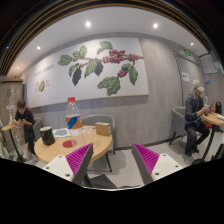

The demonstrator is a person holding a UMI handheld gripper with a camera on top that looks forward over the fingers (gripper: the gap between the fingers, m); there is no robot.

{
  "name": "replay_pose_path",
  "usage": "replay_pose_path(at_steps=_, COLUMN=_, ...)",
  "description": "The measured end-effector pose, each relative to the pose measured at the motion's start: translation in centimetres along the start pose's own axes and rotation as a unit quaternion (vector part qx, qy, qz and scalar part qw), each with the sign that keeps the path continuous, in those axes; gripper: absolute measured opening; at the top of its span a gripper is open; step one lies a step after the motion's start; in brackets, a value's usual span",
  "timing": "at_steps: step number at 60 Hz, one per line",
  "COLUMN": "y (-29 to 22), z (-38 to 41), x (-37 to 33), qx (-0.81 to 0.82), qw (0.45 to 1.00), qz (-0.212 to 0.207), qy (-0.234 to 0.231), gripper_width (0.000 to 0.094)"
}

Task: Pour water

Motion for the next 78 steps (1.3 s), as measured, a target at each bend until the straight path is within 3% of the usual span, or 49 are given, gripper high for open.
replay_pose_path(at_steps=17, y=0.0, z=0.0, x=0.3, qx=-0.011, qw=1.0, qz=0.006, qy=0.007, gripper_width=0.0842)
replay_pose_path(at_steps=47, y=0.5, z=12.8, x=11.5, qx=-0.035, qw=0.995, qz=0.004, qy=-0.095, gripper_width=0.084)
replay_pose_path(at_steps=64, y=0.3, z=14.8, x=19.2, qx=-0.031, qw=0.998, qz=-0.026, qy=-0.04, gripper_width=0.084)
replay_pose_path(at_steps=67, y=0.3, z=15.3, x=19.8, qx=-0.026, qw=0.999, qz=-0.028, qy=-0.031, gripper_width=0.0779)
replay_pose_path(at_steps=70, y=0.2, z=14.9, x=20.5, qx=-0.025, qw=0.999, qz=-0.031, qy=-0.021, gripper_width=0.0499)
replay_pose_path(at_steps=78, y=0.5, z=13.9, x=20.3, qx=-0.029, qw=0.999, qz=-0.042, qy=0.012, gripper_width=0.0335)
Point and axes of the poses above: the point between the fingertips, and its own axes, seen from behind it with the camera up: z to the left, y down, x forward, the way the camera looks, the point moved 2 cm from there along -x, backward, against the way the camera looks, and after that the axes turned 3 degrees about -y, right-handed, at the moved point
